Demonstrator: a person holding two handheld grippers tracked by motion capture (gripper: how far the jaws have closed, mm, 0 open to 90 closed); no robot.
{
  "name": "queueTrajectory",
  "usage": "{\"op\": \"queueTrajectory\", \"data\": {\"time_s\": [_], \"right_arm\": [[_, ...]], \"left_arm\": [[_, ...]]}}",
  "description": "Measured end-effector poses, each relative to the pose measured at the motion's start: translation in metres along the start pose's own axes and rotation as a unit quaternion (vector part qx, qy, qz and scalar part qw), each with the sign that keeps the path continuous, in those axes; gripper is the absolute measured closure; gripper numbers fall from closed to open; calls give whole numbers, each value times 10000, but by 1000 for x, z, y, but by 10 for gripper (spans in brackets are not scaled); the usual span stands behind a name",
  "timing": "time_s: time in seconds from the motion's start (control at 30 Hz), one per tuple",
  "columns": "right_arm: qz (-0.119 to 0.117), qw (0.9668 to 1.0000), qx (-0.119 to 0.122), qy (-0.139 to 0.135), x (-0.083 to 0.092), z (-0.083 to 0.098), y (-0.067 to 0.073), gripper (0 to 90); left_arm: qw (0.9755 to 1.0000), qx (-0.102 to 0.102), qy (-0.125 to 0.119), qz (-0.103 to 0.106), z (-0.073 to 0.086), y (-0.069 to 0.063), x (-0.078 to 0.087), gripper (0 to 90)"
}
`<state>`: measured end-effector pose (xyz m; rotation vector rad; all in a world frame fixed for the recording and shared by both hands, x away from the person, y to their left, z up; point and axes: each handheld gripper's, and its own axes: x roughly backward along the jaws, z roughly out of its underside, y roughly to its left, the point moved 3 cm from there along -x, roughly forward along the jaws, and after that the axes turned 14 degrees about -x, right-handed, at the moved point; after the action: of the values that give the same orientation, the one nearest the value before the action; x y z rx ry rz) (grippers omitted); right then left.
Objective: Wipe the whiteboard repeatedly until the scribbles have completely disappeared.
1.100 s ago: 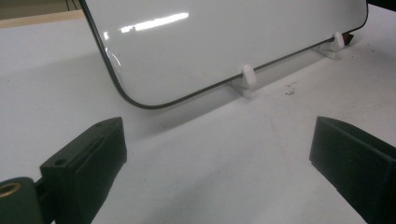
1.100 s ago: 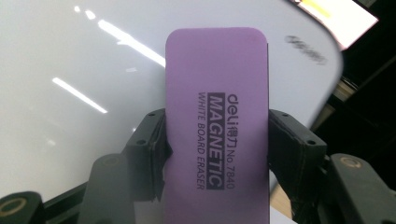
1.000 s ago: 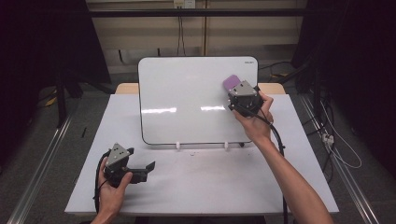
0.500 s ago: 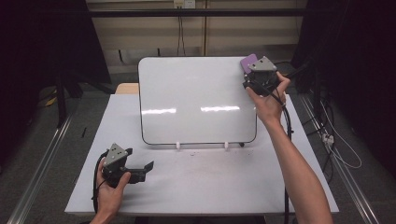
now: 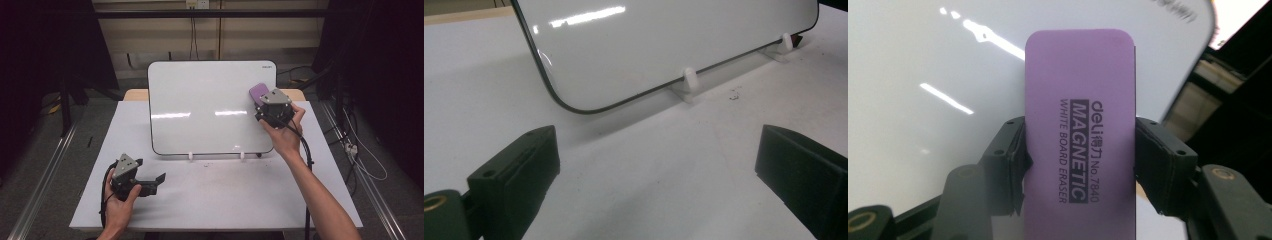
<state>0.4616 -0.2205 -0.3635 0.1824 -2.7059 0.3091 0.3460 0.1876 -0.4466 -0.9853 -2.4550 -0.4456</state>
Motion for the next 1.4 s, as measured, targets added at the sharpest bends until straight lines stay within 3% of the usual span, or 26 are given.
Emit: {"op": "queueTrajectory", "data": {"time_s": [0.13,0.43,0.67,0.83,1.3,1.4], "right_arm": [[-249,9996,-139,-20,4,10,8,417],[-613,9958,-598,-335,20,12,13,417],[-1007,9895,-973,-350,24,30,15,417],[-1283,9823,-1302,-402,32,40,18,417],[-1812,9696,-1585,-436,43,54,31,416],[-1880,9683,-1588,-420,44,57,36,416]], "left_arm": [[10000,26,-23,5,1,0,2,40],[9999,81,-61,-32,2,1,5,40],[9999,57,-71,-55,0,-1,6,40],[9999,57,-62,-100,-1,-2,7,43],[9999,38,-106,-89,-2,-4,7,42],[9999,46,-125,-81,-1,-4,8,42]]}}
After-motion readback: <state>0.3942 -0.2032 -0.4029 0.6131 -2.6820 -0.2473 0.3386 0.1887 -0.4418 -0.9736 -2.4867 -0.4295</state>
